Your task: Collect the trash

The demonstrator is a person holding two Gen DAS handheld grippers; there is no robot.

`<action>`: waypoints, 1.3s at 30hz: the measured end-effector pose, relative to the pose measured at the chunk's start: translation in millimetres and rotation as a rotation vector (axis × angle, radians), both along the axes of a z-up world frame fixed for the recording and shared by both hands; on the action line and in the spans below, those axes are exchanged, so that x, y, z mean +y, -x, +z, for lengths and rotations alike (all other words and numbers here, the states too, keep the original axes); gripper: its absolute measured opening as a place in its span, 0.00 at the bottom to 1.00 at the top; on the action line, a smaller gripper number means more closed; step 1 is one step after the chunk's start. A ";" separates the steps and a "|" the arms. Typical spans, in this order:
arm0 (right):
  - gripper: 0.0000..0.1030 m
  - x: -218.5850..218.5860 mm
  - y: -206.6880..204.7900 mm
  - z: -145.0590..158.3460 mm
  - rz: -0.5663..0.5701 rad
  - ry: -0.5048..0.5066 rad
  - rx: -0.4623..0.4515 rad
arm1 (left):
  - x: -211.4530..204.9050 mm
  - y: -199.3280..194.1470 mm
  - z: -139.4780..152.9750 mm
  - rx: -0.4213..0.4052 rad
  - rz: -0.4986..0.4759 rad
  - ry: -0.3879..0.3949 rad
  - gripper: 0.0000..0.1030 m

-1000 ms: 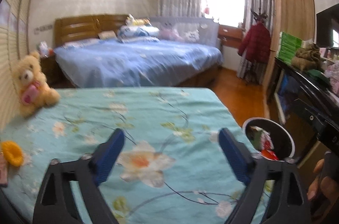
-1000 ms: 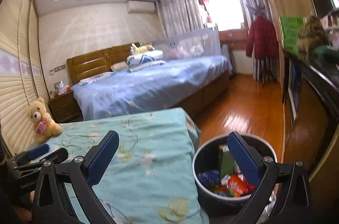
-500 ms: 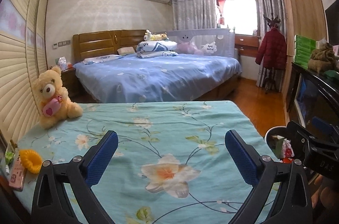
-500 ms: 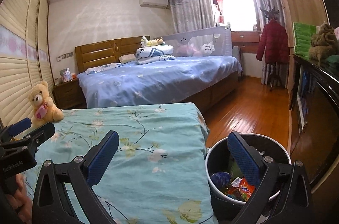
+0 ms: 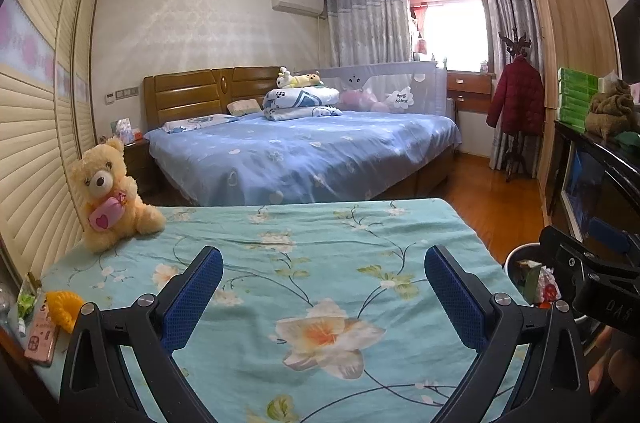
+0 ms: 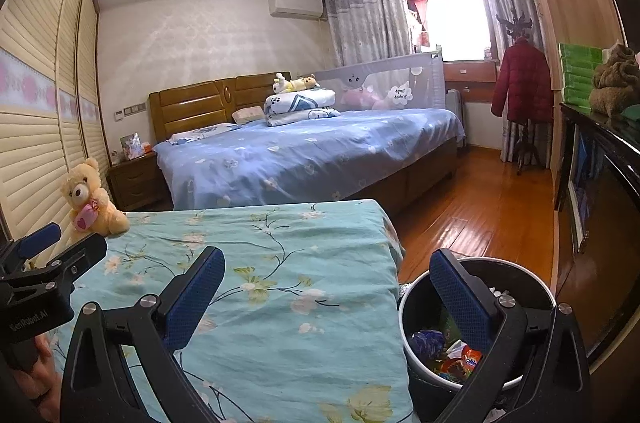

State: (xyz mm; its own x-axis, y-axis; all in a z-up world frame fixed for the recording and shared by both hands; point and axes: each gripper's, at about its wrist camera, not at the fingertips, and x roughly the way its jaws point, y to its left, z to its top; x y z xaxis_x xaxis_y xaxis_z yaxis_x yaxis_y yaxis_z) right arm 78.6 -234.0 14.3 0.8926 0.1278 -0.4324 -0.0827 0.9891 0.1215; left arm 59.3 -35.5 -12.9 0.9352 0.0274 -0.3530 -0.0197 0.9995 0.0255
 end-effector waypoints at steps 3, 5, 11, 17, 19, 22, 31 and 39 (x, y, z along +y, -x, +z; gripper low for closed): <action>1.00 -0.1 0.1 0.0 0.000 0.000 -0.001 | 1.6 -0.3 -0.3 -0.001 -0.003 -0.004 0.99; 1.00 -0.1 0.1 0.0 0.000 0.000 0.000 | 1.7 -0.8 -0.5 0.001 -0.004 -0.004 0.99; 1.00 1.6 0.0 0.0 0.004 -0.004 0.003 | 3.2 -4.0 -0.9 0.009 -0.007 -0.001 0.99; 1.00 2.4 0.3 -0.8 0.006 -0.011 0.003 | 2.8 -5.8 -0.6 0.014 -0.009 0.001 0.99; 1.00 2.1 0.5 -0.8 0.007 -0.011 0.002 | 3.1 -6.1 -0.8 0.015 -0.012 0.004 0.99; 1.00 1.5 0.6 -1.3 0.007 -0.013 0.003 | 3.9 -5.8 -0.2 0.010 -0.011 0.004 0.99; 1.00 1.8 1.2 -1.5 0.012 -0.024 0.005 | 4.3 -3.6 -1.6 0.007 -0.011 0.003 0.99; 1.00 2.6 2.2 0.7 0.017 -0.032 0.007 | 3.9 -3.7 -1.7 0.009 -0.012 0.005 0.99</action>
